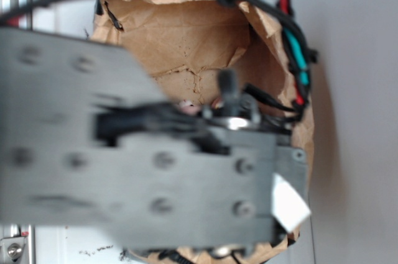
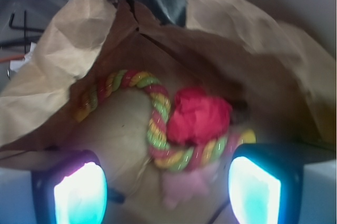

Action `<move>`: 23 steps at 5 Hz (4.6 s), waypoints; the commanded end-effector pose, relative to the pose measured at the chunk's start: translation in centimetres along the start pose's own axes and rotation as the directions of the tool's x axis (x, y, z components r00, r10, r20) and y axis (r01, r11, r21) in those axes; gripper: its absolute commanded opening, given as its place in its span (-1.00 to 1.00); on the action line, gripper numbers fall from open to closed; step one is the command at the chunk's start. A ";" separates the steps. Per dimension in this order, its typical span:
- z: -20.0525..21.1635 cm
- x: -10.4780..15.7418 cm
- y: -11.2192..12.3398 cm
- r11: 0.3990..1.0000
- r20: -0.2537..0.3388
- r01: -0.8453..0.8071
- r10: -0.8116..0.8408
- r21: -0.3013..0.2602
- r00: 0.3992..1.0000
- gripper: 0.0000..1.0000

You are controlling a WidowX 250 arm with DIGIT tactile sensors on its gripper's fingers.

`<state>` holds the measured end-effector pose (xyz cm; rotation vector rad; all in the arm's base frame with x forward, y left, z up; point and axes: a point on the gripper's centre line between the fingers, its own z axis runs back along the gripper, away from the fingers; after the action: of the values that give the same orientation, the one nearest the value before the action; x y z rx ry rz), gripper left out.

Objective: Grab the multicolored rope.

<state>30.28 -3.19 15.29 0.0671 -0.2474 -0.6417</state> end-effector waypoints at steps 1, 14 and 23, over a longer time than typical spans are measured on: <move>-0.8 2.2 -0.1 0.976 0.099 0.209 -0.214 0.054 0.972 1.00; 1.0 -0.1 -0.1 0.789 0.217 0.612 -0.607 0.051 0.765 1.00; -6.0 3.5 -5.2 0.636 0.195 0.770 -0.763 0.059 0.616 1.00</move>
<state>31.11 -7.81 7.06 0.0322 -0.3298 -1.5029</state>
